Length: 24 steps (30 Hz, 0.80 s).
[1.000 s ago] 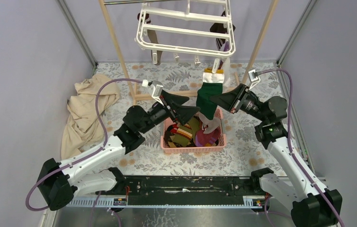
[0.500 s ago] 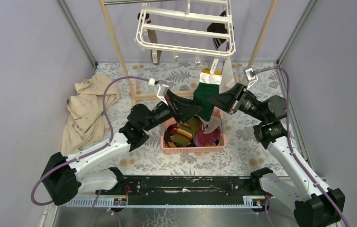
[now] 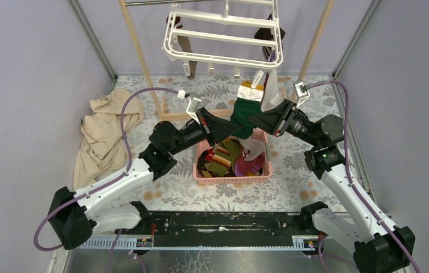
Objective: Remove the socks clipped to the hanger
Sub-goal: Remove the sock from the hanger.
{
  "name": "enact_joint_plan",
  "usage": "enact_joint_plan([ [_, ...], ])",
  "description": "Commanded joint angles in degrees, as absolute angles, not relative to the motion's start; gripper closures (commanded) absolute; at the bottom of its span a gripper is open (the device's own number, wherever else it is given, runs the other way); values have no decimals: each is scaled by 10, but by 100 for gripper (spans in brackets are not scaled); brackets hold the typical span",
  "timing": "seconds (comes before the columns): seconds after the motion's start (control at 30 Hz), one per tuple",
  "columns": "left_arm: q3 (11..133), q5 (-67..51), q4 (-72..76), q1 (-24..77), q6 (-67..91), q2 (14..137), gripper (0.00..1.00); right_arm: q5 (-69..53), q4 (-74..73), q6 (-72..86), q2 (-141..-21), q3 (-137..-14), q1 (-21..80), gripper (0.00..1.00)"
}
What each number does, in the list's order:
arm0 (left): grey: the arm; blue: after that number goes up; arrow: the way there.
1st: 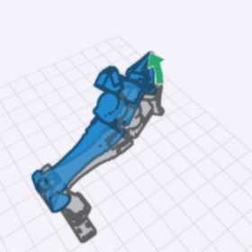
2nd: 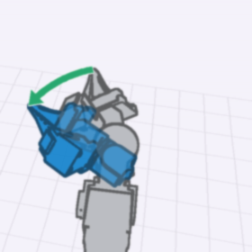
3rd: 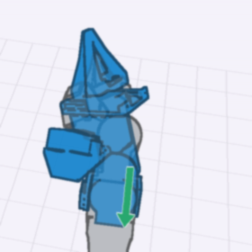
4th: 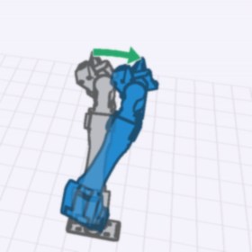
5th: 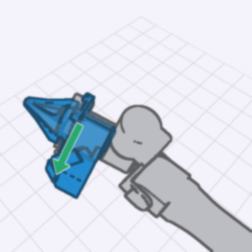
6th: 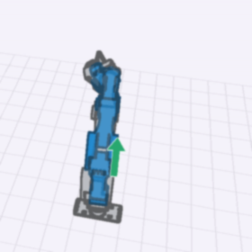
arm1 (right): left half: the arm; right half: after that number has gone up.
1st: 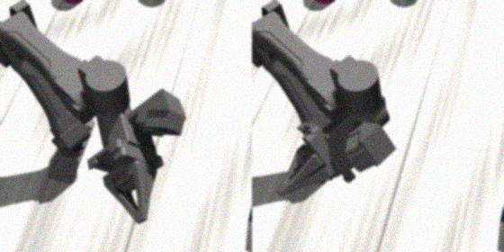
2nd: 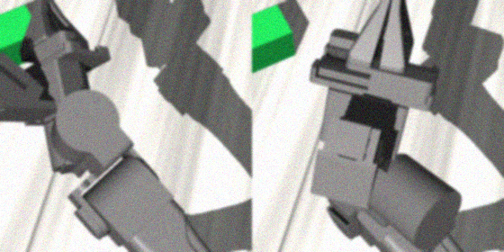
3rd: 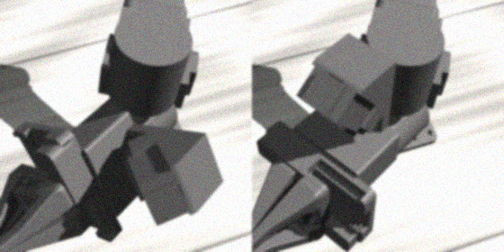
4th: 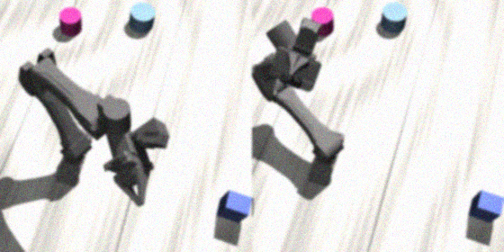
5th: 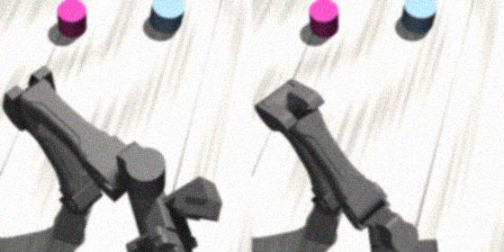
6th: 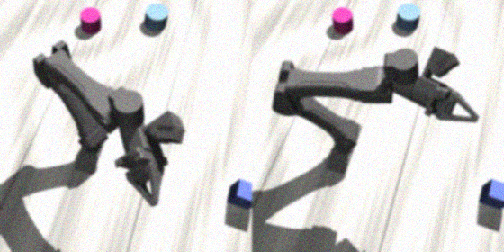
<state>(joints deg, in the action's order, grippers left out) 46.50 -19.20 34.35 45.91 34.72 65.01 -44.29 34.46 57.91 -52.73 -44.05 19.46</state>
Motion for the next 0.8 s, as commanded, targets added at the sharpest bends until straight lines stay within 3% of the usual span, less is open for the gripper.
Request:
enact_joint_plan([
  [0.0,512,-204,299,439,366,627,100,-432,350,562,-520,-460,199,63],
  [0.3,556,-255,241,399,425,613,100,-396,346,533,-514,-463,198,38],
  [0.77,592,-281,182,364,456,596,100,-360,381,503,-524,-465,161,35],
])
